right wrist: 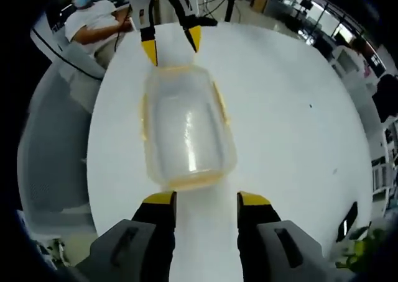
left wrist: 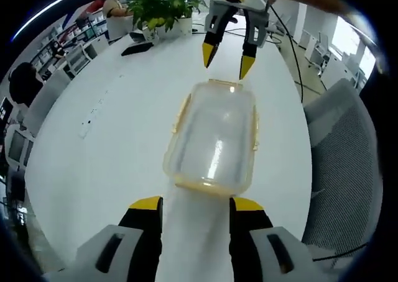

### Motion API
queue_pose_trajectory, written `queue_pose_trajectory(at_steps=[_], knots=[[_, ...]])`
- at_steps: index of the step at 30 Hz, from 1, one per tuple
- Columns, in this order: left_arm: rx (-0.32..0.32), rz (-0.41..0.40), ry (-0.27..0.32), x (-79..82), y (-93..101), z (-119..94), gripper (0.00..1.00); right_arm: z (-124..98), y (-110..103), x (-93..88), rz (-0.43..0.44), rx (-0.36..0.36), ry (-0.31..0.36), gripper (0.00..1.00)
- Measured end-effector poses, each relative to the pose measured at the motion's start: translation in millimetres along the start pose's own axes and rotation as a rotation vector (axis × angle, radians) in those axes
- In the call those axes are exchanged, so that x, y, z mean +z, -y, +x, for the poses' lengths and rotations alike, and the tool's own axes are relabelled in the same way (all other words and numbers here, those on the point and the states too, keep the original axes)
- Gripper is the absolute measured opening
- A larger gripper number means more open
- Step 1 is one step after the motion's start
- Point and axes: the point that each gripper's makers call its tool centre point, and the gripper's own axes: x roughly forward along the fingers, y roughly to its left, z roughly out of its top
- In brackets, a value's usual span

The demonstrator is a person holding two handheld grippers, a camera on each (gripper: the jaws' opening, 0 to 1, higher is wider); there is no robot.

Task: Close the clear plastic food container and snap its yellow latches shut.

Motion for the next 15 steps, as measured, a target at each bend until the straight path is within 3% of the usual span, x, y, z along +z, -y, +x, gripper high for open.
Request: queue_pose_trajectory(at_steps=[3,10,15], knots=[[0.03,-0.075,0.015,2.6,-0.7,-2,0.36,-2,1,3.1,0.047,-0.032,0.017,0.34],[0.084,-0.162,0.036,2.8,-4.3,-3,0.35,-2,-2,9.1,0.143,-0.073,0.056,0.34],[0.097,-0.305,0.093,6.0,-1.2,-2,0.34,-2,-3,13.3,0.268,-0.098,0.108,0.33]])
